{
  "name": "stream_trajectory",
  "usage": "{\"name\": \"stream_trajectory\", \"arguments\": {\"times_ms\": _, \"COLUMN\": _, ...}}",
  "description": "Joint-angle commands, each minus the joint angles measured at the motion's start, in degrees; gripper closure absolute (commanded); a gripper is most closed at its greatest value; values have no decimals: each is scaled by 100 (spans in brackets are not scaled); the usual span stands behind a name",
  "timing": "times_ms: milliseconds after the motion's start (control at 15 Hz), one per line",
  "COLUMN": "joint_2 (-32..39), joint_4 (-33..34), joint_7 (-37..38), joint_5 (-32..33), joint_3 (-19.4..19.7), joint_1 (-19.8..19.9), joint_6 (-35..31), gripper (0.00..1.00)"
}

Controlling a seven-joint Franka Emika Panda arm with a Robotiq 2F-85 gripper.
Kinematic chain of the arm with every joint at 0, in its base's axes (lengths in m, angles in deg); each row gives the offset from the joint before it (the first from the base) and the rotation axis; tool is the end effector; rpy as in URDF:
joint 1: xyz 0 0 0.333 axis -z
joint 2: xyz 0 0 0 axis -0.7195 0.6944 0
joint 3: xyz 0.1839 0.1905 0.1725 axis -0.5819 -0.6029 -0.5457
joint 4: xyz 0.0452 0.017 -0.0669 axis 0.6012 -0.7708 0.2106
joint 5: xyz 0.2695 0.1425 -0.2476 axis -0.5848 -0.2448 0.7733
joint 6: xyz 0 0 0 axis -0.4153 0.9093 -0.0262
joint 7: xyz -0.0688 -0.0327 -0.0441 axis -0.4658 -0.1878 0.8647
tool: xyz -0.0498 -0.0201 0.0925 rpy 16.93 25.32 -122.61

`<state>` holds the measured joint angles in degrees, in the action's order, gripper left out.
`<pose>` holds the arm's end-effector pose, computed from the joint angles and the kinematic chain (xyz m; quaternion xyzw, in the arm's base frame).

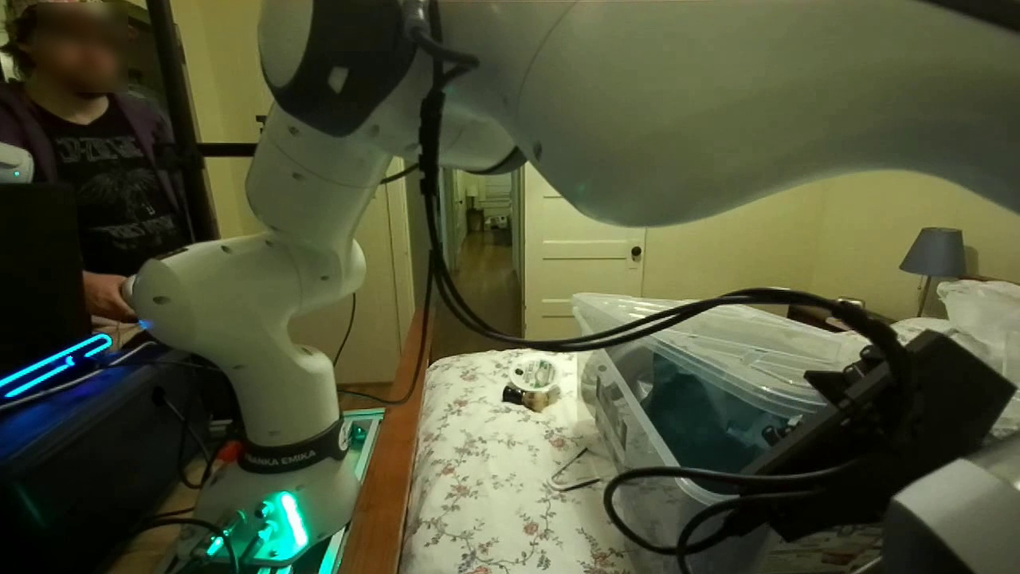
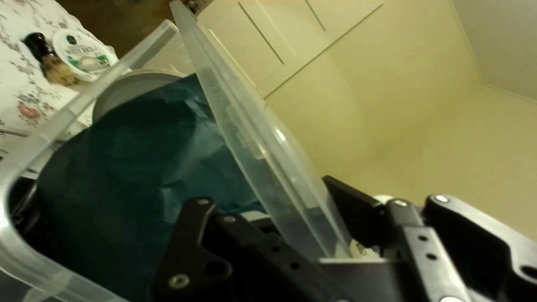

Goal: Move the storage box slightly and place the lid on top of it

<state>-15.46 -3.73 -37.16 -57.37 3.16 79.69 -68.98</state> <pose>0.5019 -0.3623 0.2696 -0.6369 0.3266 0.1495 0.6822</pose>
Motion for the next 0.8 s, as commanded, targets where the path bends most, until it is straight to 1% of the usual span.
{"name": "stream_trajectory", "arguments": {"times_ms": 0, "joint_2": -89, "joint_4": -192, "joint_7": -5, "joint_5": 611, "joint_3": 98, "joint_1": -73, "joint_6": 148, "gripper": 100}}
{"name": "stream_trajectory", "arguments": {"times_ms": 67, "joint_2": -204, "joint_4": -358, "joint_7": -67, "joint_5": 596, "joint_3": 129, "joint_1": -107, "joint_6": -29, "gripper": 100}}
{"name": "stream_trajectory", "arguments": {"times_ms": 267, "joint_2": -345, "joint_4": -621, "joint_7": -134, "joint_5": 808, "joint_3": 187, "joint_1": -187, "joint_6": -45, "gripper": 100}}
{"name": "stream_trajectory", "arguments": {"times_ms": 333, "joint_2": -428, "joint_4": -734, "joint_7": -190, "joint_5": 903, "joint_3": 229, "joint_1": -251, "joint_6": -148, "gripper": 100}}
{"name": "stream_trajectory", "arguments": {"times_ms": 400, "joint_2": -566, "joint_4": -871, "joint_7": -276, "joint_5": 1012, "joint_3": 299, "joint_1": -339, "joint_6": -340, "gripper": 75}}
{"name": "stream_trajectory", "arguments": {"times_ms": 467, "joint_2": -704, "joint_4": -992, "joint_7": -328, "joint_5": 1139, "joint_3": 388, "joint_1": -440, "joint_6": -571, "gripper": 73}}
{"name": "stream_trajectory", "arguments": {"times_ms": 533, "joint_2": -878, "joint_4": -1155, "joint_7": -386, "joint_5": 1285, "joint_3": 464, "joint_1": -525, "joint_6": -783, "gripper": 68}}
{"name": "stream_trajectory", "arguments": {"times_ms": 733, "joint_2": -1414, "joint_4": -1554, "joint_7": -575, "joint_5": 1694, "joint_3": 614, "joint_1": -755, "joint_6": -1524, "gripper": 47}}
